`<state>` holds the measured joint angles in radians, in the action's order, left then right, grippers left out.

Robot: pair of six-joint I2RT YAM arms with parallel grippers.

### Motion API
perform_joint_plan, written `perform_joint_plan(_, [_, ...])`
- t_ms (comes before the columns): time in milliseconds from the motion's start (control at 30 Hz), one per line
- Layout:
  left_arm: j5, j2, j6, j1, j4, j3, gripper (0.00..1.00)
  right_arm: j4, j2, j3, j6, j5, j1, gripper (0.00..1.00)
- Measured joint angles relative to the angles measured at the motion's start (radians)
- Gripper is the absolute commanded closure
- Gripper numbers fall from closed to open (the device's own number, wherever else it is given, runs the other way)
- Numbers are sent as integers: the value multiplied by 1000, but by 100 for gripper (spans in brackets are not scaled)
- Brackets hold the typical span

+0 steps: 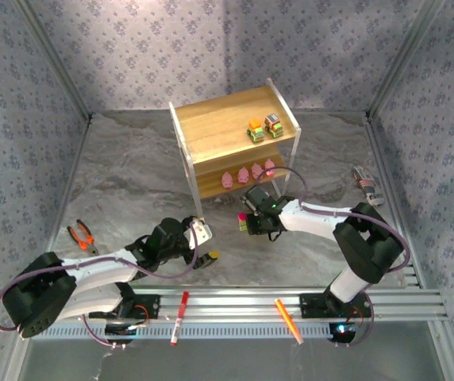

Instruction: Place and organize the plastic toys onto the shelf

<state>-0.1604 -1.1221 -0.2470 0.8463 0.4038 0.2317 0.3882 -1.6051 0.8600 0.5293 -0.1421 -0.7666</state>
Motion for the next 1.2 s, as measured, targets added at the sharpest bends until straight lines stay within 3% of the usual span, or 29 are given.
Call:
perform_joint_plan(333, [0,0,0,0,0,1,0,9,-1,3,-7,-27,-11,64])
perform_joint_plan(700, [0,0,0,0,0,1,0,54,8,10,-7,-78,-37,66])
perform_joint_plan(1200, [0,0,0,0,0,2,0,322,239,143,37,-182,-174,64])
